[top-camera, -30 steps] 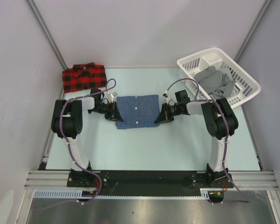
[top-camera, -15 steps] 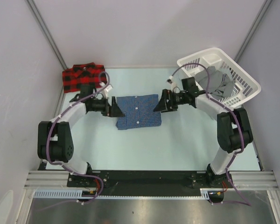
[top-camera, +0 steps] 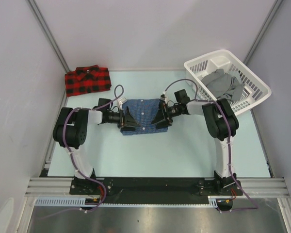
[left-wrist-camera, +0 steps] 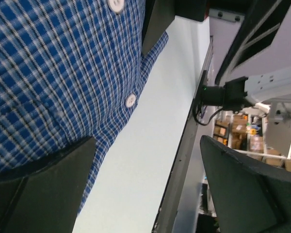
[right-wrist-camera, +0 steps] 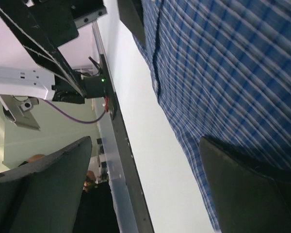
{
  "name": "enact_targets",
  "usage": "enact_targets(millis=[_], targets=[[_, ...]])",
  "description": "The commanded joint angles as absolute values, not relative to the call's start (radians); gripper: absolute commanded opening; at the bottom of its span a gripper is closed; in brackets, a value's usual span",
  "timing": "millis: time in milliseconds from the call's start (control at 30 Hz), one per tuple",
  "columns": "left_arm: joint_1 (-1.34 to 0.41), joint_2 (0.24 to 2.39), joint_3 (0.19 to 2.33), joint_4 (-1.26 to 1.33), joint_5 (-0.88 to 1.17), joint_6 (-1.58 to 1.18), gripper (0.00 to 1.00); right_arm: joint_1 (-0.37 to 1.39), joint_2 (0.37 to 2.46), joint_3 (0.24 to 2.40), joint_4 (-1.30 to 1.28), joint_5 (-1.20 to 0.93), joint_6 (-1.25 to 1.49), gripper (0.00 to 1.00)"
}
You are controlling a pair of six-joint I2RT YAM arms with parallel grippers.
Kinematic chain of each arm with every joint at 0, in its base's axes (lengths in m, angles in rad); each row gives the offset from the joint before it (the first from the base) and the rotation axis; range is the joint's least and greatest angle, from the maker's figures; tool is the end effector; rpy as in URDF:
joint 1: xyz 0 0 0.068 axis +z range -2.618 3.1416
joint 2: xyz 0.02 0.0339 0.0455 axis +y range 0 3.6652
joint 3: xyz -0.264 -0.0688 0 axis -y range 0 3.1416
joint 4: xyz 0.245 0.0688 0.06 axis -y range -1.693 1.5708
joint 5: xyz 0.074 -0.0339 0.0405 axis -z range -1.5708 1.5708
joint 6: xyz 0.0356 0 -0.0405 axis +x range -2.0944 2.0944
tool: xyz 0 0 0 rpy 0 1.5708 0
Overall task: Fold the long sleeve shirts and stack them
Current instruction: Fold the shirt
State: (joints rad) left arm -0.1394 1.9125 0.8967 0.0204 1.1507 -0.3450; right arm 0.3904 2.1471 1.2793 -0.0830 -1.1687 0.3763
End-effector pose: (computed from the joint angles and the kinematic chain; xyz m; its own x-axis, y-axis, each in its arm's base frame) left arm 0.3289 -0.0790 0.1114 -0.9675 -0.0035 -0.2530 0.2354 0.3545 -0.9049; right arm 0.3751 0.1898 0.1152 -0.9364 -0.2298 -0.2651 -0.3218 0.2612 0.9101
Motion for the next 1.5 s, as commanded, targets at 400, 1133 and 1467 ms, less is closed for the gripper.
enact_targets(millis=[400,1133,1467], targets=[[-0.229,1.848,1.014,0.161,0.948,-0.485,1.00,0.416,2.176,1.404,0.321,-1.097,0.794,1.00],[-0.175,2.020,1.322,0.035,1.057,-0.415,1.00,0.342,2.351,1.767,0.168,-1.085,0.769,0.99],[-0.085,2.247,1.356,0.138,0.884,-0.595,0.99,0.321,2.563,1.839,0.111,-0.991,0.665,0.91]])
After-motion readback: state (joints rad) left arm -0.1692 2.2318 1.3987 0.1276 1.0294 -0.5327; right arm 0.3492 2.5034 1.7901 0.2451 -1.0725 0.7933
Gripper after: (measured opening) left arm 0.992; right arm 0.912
